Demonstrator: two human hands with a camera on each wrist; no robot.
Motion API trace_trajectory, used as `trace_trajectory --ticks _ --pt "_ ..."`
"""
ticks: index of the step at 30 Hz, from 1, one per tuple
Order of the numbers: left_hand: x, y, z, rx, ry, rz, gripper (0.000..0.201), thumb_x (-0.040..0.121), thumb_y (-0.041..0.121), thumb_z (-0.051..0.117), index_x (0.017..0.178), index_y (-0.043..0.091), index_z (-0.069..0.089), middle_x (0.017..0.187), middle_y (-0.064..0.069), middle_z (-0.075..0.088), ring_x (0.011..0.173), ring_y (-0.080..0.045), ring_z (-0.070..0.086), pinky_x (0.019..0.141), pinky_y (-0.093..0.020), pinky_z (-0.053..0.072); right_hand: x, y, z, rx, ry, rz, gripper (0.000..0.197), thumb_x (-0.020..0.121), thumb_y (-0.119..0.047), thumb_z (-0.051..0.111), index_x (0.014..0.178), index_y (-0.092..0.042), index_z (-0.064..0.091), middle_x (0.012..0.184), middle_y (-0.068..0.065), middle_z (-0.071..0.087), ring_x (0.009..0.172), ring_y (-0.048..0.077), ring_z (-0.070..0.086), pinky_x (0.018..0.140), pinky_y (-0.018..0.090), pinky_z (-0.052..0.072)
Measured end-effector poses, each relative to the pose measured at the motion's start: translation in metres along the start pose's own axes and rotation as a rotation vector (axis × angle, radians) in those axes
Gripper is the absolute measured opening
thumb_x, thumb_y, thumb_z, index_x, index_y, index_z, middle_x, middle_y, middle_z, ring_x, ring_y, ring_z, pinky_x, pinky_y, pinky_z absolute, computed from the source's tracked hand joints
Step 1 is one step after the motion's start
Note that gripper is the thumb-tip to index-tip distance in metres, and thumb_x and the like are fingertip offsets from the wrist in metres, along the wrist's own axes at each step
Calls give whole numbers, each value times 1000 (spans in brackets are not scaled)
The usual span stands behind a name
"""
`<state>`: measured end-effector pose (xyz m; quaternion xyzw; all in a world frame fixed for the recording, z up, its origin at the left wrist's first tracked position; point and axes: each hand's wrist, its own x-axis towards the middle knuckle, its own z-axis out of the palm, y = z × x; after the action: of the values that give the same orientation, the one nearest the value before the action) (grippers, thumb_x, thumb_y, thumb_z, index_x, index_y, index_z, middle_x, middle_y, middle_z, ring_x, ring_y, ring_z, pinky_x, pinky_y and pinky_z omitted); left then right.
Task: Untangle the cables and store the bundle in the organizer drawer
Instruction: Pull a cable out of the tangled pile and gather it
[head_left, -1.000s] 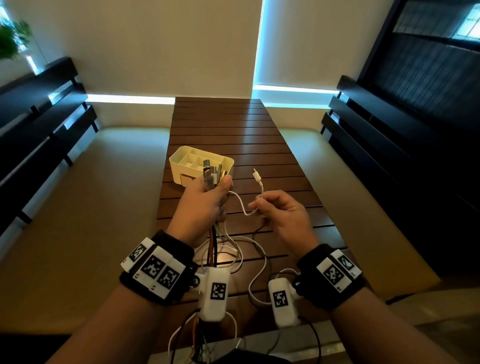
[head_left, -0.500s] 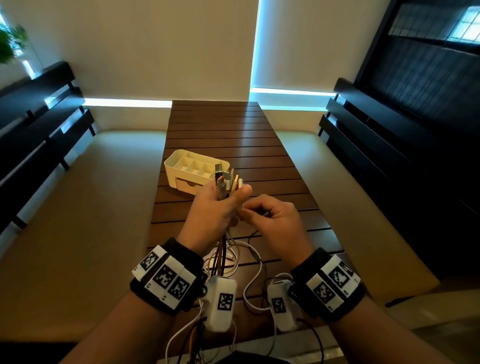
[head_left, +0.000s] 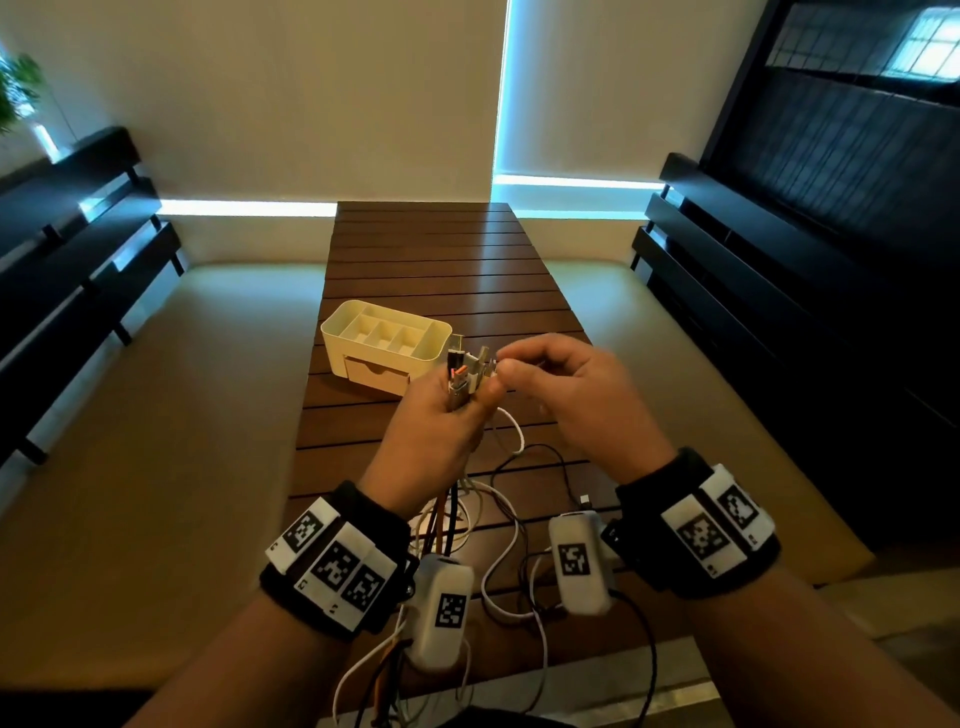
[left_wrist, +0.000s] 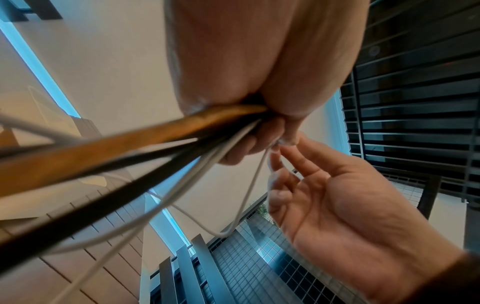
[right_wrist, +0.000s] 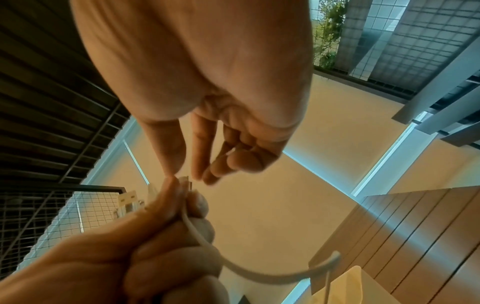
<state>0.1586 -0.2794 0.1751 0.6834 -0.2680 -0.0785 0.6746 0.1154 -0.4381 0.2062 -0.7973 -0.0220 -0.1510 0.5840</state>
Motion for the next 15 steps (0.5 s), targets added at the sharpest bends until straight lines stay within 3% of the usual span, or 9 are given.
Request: trace_trajectory --ticks 3,7,8,10,12,15 --pt "-1 -1 0 111 17 25 35 99 38 54 103 4 61 62 9 50 55 -2 46 52 -18 40 1 -1 0 -21 -11 22 8 90 -25 71 95 -27 76 89 -8 74 80 1 65 69 21 50" --pt "-3 0 1 164 27 18 35 97 44 52 110 14 65 78 11 64 72 -1 59 68 -27 52 -2 -2 3 4 14 12 8 90 -19 70 93 -22 77 84 -9 74 73 -3 63 63 13 47" --pt "-3 -1 0 165 16 26 36 98 45 52 113 15 64 87 10 68 80 -3 62 73 -29 54 -2 -2 3 9 24 13 8 90 -18 70 93 -20 77 84 -8 74 72 -3 64 62 13 47" --pt "-3 -2 -2 199 11 26 44 98 53 52 119 15 62 103 -3 70 96 -18 65 84 -42 55 -2 -2 4 2 36 13 8 91 -18 69 93 -19 76 86 -6 75 73 -2 64 63 14 48" --pt "-4 -1 -1 139 -3 3 45 98 48 53 119 9 62 104 -12 70 97 -25 67 83 -41 57 -3 -2 4 27 36 24 8 92 -19 68 94 -20 76 89 -2 75 79 6 69 67 23 55" --pt "-7 3 5 -67 1 -35 41 95 34 52 114 -2 58 89 -15 68 81 -25 71 74 -33 60 -5 0 7 93 40 19 6 93 -23 68 93 -23 74 93 4 74 87 24 71 78 47 60"
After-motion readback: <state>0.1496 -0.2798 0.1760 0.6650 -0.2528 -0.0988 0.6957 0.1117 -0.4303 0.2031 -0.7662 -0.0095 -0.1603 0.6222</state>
